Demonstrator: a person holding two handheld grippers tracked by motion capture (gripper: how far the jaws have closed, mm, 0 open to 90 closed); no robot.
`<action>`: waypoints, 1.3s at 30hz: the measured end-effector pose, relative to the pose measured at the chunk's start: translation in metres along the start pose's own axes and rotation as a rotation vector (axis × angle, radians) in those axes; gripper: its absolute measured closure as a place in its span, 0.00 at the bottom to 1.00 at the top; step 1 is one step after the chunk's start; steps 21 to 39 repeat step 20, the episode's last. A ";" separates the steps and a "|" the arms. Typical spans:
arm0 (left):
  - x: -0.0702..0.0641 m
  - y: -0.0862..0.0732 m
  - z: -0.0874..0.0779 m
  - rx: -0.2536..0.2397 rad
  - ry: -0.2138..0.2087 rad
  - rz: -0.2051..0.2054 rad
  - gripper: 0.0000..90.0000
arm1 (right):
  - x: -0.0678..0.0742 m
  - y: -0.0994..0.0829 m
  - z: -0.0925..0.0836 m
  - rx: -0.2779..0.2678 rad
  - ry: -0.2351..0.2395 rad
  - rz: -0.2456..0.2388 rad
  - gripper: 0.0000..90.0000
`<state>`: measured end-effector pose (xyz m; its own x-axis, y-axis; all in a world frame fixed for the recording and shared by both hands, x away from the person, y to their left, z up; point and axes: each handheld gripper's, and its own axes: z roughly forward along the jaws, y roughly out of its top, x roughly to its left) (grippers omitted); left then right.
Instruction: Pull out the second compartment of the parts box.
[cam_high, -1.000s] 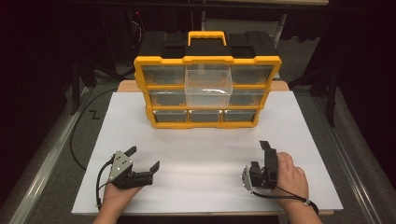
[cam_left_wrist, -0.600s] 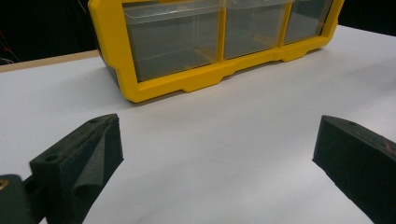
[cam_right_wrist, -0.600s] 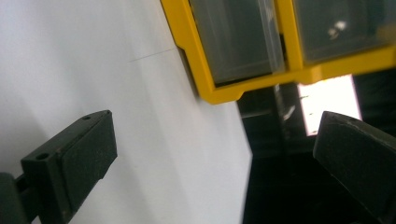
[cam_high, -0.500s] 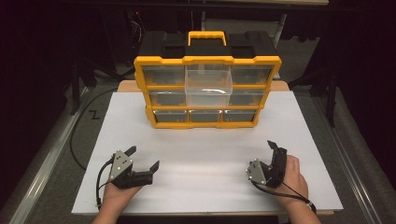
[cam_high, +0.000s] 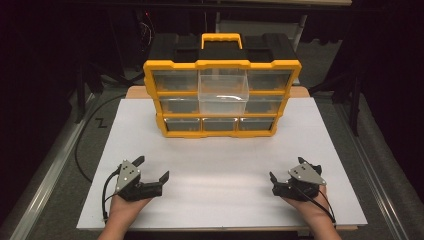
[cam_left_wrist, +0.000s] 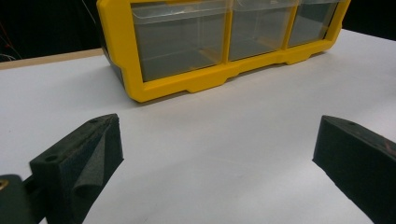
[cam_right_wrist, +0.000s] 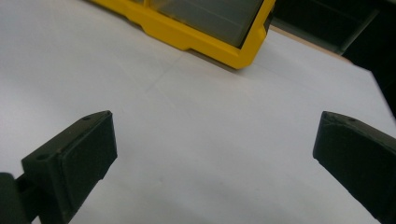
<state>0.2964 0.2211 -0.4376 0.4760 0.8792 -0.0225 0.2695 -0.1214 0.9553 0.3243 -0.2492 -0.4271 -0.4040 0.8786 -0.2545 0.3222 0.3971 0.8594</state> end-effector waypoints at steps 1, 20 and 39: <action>0.000 0.000 0.000 0.002 0.001 -0.002 0.02 | -0.001 0.000 -0.001 -0.013 0.014 0.036 0.01; 0.002 -0.001 0.000 0.022 -0.001 -0.034 0.02 | -0.009 -0.007 -0.009 -0.139 0.113 0.289 0.01; 0.002 -0.001 0.000 0.022 -0.001 -0.034 0.02 | -0.009 -0.007 -0.009 -0.139 0.113 0.289 0.01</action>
